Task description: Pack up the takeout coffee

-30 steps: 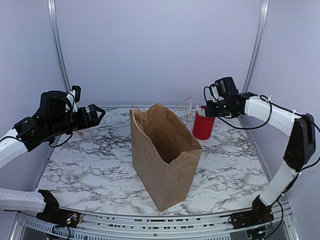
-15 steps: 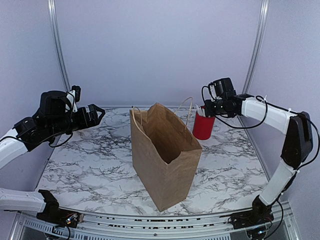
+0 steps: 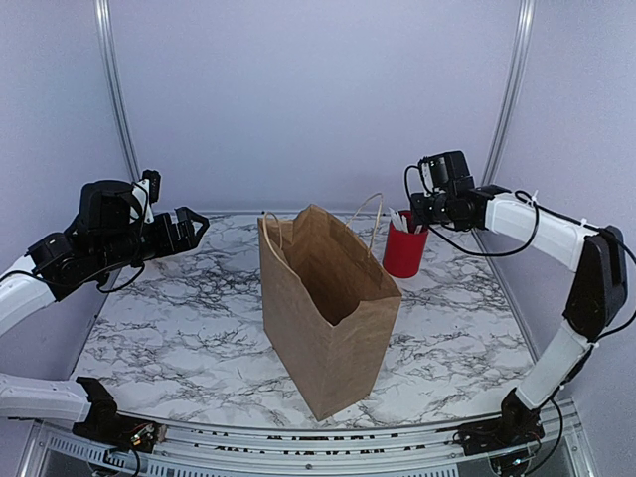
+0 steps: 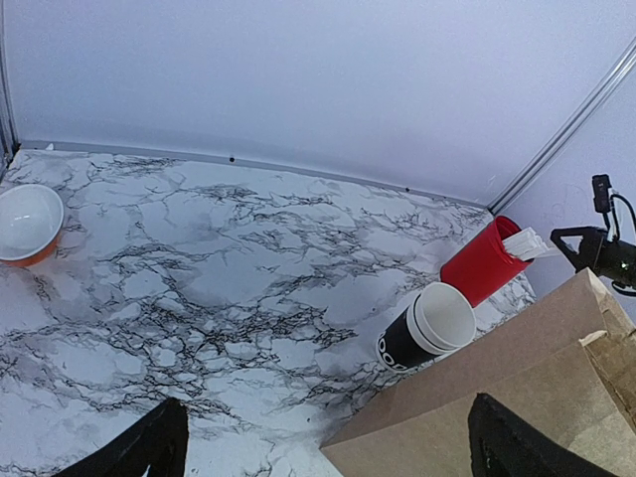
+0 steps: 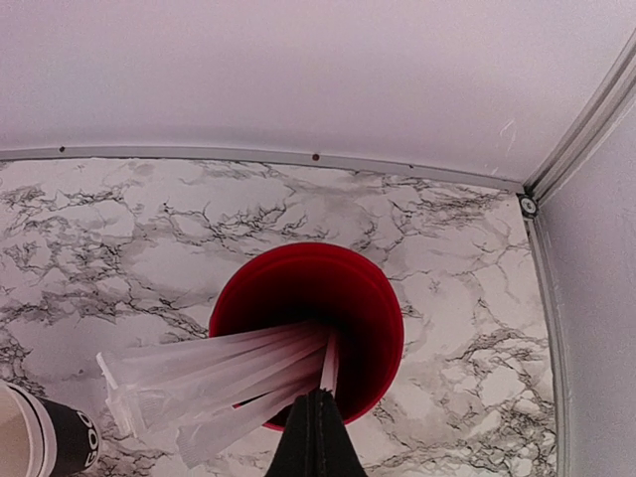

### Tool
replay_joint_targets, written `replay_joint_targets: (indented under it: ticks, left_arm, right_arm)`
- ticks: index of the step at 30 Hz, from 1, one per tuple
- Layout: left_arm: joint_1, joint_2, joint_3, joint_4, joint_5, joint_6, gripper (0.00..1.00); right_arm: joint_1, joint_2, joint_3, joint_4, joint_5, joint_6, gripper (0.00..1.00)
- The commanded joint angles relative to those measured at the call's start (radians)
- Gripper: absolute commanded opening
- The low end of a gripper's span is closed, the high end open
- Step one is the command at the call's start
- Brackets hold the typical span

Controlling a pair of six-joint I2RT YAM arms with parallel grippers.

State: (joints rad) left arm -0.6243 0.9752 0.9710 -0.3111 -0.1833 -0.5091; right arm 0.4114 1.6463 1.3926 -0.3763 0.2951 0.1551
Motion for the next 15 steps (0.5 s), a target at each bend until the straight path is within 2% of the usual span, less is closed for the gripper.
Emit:
replay_joint_targets:
  ticks: [1, 15]
  left_arm:
    - [0.005, -0.009, 0.006, 0.038, 0.008, 0.000, 0.99]
    - [0.005, 0.012, 0.007, 0.053, 0.018, 0.004, 0.99]
  right_arm:
    - [0.021, -0.077, 0.058, -0.010, 0.037, -0.009, 0.01]
    - [0.035, -0.248, 0.115, -0.050, 0.049, 0.001, 0.01]
